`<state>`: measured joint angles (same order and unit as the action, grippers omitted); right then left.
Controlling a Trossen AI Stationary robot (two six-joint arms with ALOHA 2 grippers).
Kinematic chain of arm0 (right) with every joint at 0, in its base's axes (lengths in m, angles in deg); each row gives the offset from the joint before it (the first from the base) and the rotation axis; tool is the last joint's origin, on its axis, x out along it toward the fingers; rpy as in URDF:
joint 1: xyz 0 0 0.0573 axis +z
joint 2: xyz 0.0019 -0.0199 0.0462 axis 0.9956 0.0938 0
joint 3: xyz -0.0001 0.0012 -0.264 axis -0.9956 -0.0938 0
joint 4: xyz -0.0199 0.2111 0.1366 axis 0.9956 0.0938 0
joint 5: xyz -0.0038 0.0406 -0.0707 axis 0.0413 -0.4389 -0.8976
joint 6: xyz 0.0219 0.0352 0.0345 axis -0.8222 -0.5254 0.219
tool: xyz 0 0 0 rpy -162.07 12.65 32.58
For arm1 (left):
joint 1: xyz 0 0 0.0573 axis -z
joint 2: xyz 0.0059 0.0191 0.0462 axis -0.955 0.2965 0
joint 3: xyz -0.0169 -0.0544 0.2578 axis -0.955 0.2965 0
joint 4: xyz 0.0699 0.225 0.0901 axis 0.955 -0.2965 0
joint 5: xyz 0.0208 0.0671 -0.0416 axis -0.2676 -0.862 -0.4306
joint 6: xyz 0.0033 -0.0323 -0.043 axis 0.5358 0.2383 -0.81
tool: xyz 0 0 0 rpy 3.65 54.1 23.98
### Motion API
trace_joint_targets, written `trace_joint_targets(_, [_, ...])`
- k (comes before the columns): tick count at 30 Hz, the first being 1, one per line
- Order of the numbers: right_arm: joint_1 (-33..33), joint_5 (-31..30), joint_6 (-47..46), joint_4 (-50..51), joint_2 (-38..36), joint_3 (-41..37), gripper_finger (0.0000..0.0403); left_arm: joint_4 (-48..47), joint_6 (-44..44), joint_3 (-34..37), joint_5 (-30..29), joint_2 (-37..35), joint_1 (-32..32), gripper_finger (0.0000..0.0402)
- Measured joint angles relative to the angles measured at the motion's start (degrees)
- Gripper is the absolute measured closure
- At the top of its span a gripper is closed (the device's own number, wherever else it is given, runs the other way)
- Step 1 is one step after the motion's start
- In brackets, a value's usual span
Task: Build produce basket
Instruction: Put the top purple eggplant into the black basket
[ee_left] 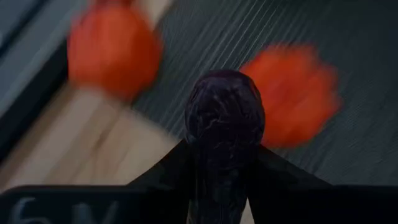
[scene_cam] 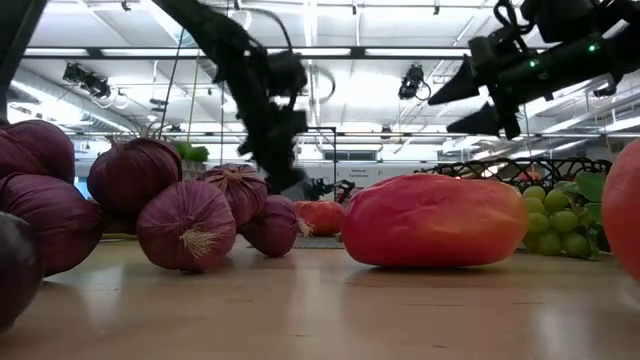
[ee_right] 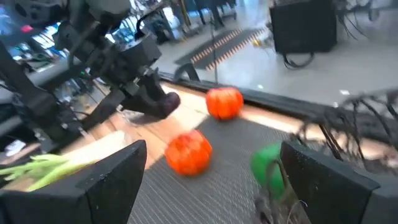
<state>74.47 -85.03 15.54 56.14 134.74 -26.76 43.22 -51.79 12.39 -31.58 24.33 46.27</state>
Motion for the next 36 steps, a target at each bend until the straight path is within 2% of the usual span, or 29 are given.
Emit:
trace_joint_targets(5, [0.06,2.37,0.18,-1.88,0.47,0.00,0.0026,8.63,-1.37,-0.01,1.15,-4.91,1.93,0.0252])
trace_joint_targets(10, [1.55,2.78,1.76,-3.54,4.41,0.00,0.0026,21.17,-2.12,-0.03,6.66,-7.69,4.90,0.0261])
trace_joint_targets(14, [4.21,1.83,6.58,-13.01,9.74,0.00,0.0026,29.23,-3.69,-0.10,9.08,-7.88,7.93,0.0268])
trace_joint_targets(19, [5.64,-0.83,12.46,-24.70,15.61,0.00,0.0026,34.42,-5.01,-0.08,9.05,-7.88,10.86,0.0260])
trace_joint_targets(25, [5.98,3.47,14.16,-34.34,20.94,0.00,0.0026,40.87,-8.32,-0.08,9.01,-7.83,13.22,0.0257])
trace_joint_targets(29, [7.88,6.53,19.04,-41.90,24.07,0.00,0.0026,43.39,-8.41,-0.01,8.90,-7.07,14.91,0.0259])
trace_joint_targets(32, [9.43,6.65,23.27,-46.52,25.81,0.11,0.0026,44.99,-8.47,-0.04,8.38,-6.52,15.63,0.0255])
trace_joint_targets(36, [9.84,5.58,24.02,-47.30,27.72,2.18,0.0026,46.80,-9.02,-0.10,8.07,-5.96,15.82,0.0250])
